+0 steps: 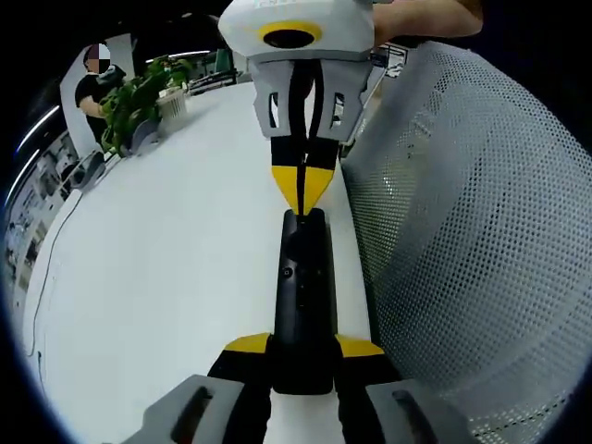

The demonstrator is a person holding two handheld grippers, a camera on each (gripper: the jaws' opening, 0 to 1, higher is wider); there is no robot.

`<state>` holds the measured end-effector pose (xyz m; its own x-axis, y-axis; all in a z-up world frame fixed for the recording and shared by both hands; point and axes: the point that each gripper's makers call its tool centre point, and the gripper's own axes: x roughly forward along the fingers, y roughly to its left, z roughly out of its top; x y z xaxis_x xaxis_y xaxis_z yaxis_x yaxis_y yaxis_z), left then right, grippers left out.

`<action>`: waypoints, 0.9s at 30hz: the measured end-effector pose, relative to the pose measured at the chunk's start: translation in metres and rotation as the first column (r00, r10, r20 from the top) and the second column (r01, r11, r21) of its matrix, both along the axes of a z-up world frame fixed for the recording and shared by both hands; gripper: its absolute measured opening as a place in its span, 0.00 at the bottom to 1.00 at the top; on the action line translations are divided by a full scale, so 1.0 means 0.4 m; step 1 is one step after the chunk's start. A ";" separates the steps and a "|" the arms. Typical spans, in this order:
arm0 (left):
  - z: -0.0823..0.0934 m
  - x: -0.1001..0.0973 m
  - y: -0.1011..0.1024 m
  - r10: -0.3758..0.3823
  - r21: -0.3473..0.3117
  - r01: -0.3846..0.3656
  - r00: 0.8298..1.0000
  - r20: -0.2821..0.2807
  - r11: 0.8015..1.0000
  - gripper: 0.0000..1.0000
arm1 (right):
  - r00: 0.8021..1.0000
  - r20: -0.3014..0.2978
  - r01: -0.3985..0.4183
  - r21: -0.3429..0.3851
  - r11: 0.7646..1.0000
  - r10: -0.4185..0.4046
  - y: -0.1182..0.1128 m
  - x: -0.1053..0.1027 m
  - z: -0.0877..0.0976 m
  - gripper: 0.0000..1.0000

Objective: Press the specified remote control buttons in sequence, fully releasing each button before pressing the next.

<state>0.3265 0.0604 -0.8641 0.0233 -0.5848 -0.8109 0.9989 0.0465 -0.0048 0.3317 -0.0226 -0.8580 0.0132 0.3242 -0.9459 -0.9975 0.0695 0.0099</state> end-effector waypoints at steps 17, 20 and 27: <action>0.001 -0.001 -0.001 0.006 -0.003 -0.006 1.000 -0.003 1.000 0.26 | 0.995 -0.055 0.092 0.095 0.991 -0.087 0.006 -0.014 0.013 0.00; 0.001 -0.001 -0.001 0.006 -0.003 -0.006 1.000 -0.002 1.000 0.26 | 0.997 -0.036 0.067 0.079 0.995 -0.064 0.008 -0.013 0.010 0.00; 0.001 0.000 -0.001 0.006 -0.001 -0.006 1.000 -0.002 1.000 0.26 | 0.999 -0.028 0.045 0.082 0.996 -0.043 0.024 -0.008 0.010 0.00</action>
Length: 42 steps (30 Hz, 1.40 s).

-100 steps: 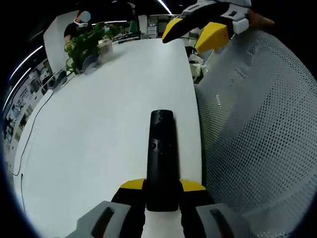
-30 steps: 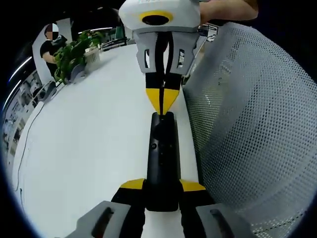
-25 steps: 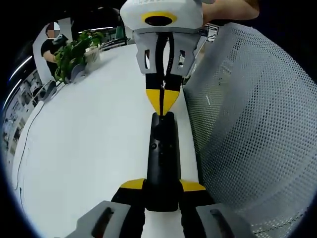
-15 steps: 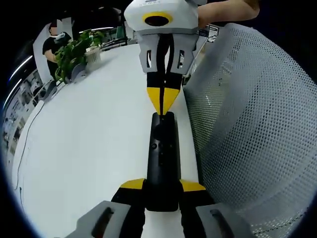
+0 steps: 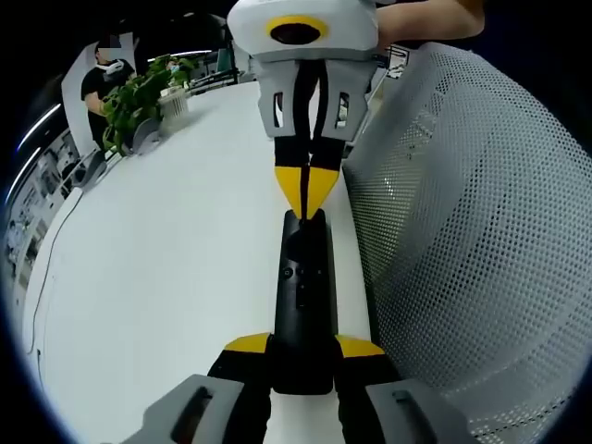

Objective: Press the specified remote control buttons in sequence, fully releasing each button before pressing the next.

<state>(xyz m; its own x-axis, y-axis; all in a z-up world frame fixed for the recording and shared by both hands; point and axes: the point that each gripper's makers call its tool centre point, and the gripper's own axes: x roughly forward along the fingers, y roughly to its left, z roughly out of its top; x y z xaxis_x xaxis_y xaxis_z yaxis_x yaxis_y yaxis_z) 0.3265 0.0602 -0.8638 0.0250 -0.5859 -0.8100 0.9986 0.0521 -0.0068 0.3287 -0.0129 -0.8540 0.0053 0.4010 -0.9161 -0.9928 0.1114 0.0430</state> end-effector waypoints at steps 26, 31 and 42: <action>0.000 0.000 0.000 0.001 -0.002 -0.001 1.000 -0.001 1.000 0.26 | 1.000 -0.002 -0.019 0.020 1.000 0.019 0.029 -0.004 0.002 0.00; 0.000 0.000 0.000 0.003 -0.004 -0.003 1.000 -0.001 1.000 0.26 | 0.999 0.004 -0.037 0.013 0.999 0.037 0.035 -0.006 -0.001 0.00; -0.001 0.000 0.000 0.004 -0.003 -0.004 1.000 -0.001 1.000 0.26 | 0.992 0.055 -0.114 -0.036 0.993 0.116 0.034 -0.007 -0.006 0.00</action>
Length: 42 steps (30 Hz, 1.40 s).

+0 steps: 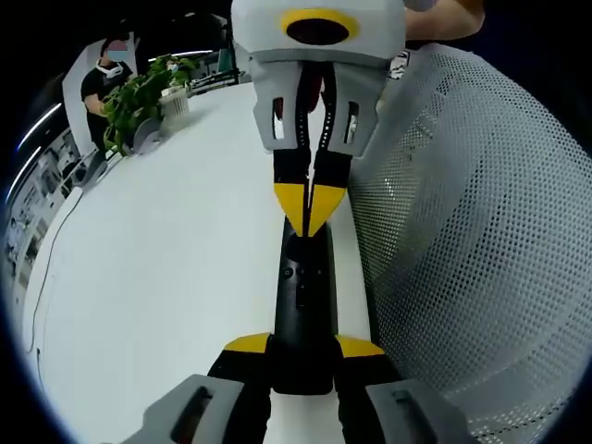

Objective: Press the specified remote control buttons in sequence, fully releasing each button before pressing the next.

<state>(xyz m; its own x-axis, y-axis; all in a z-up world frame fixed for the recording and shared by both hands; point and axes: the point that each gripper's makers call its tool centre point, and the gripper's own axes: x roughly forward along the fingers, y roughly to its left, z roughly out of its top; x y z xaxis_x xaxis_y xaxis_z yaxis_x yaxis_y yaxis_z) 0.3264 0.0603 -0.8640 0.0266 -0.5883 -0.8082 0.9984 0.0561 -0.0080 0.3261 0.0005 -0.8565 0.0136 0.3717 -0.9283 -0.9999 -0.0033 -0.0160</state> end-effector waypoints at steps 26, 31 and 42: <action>0.000 0.000 0.000 0.006 -0.003 -0.006 1.000 -0.002 1.000 0.26 | 0.998 -0.003 0.055 -0.019 0.998 -0.055 0.007 0.001 -0.002 0.05; 0.001 0.000 0.000 0.004 -0.001 -0.004 1.000 -0.001 1.000 0.26 | 0.998 0.014 0.068 -0.036 0.997 -0.067 0.006 0.003 -0.004 0.05; 0.000 0.000 -0.001 0.005 -0.002 -0.005 1.000 -0.001 1.000 0.26 | 0.990 -0.024 0.141 0.088 0.986 -0.140 0.016 0.013 0.005 0.03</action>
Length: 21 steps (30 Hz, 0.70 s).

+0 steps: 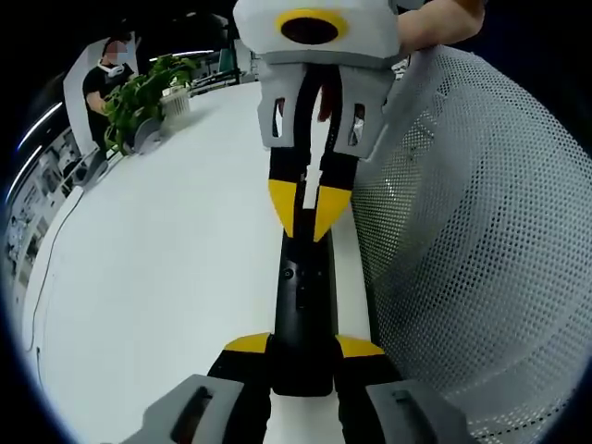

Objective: Press the specified remote control buttons in sequence, fully releasing each button before pressing the next.

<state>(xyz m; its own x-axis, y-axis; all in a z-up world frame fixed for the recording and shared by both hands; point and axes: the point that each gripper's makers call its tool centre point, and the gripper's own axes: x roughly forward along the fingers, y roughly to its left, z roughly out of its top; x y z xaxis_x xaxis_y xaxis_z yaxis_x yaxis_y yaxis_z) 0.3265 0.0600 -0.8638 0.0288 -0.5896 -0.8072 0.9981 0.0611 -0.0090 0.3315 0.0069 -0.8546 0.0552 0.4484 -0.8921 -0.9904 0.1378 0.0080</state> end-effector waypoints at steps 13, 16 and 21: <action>0.000 0.000 0.000 0.000 -0.002 0.000 1.000 0.000 1.000 0.26 | 0.989 0.068 -0.119 -0.123 0.985 0.128 0.006 -0.012 -0.009 0.03; 0.000 0.000 0.000 0.001 -0.003 -0.001 1.000 -0.001 1.000 0.26 | 0.992 0.061 -0.102 -0.131 0.986 0.110 0.004 -0.007 -0.009 0.03; 0.000 0.000 0.000 0.001 -0.006 -0.001 1.000 -0.001 1.000 0.26 | 0.989 0.082 -0.112 -0.093 0.989 0.120 -0.001 -0.008 -0.005 0.03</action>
